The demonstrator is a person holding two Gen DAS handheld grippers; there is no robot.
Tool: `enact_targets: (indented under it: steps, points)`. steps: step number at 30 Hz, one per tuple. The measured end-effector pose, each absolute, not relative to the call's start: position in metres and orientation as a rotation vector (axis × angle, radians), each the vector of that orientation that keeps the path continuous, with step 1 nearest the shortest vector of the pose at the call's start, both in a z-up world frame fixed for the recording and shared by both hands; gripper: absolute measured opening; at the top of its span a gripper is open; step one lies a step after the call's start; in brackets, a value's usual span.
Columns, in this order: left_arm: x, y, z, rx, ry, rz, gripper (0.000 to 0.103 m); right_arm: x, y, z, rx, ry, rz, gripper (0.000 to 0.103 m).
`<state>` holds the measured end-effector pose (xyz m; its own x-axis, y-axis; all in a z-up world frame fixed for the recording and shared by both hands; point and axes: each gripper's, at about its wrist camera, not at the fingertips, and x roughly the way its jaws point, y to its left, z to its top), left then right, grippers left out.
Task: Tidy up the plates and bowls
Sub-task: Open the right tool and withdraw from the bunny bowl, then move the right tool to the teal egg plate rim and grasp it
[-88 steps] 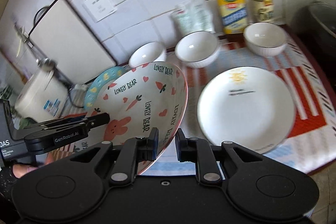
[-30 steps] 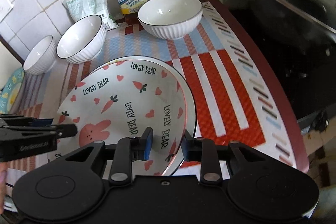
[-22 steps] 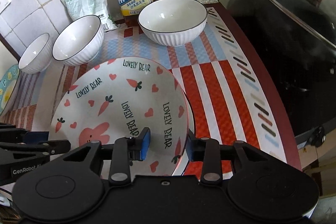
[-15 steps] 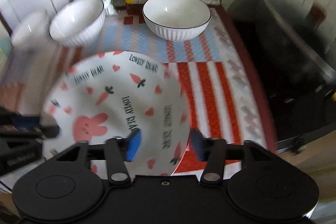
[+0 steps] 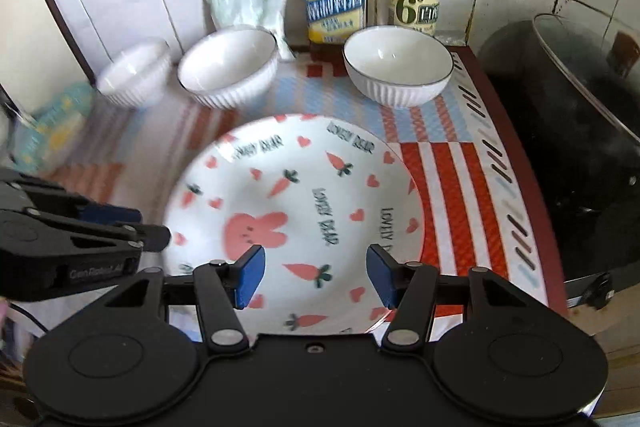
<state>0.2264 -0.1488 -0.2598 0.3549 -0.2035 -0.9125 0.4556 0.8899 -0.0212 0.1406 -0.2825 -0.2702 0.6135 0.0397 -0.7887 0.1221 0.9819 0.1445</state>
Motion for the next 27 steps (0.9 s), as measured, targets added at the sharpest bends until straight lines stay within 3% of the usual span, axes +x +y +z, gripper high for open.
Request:
enact_targets:
  steps: [17, 27]
  points:
    - [0.208, -0.035, -0.18, 0.134, 1.036, -0.289, 0.034, 0.144, -0.211, -0.197, 0.119, 0.701, 0.292, 0.063]
    - [0.236, 0.051, -0.169, 0.083, 0.995, -0.125, 0.05, 0.196, -0.141, -0.206, 0.108, 0.649, 0.427, 0.069]
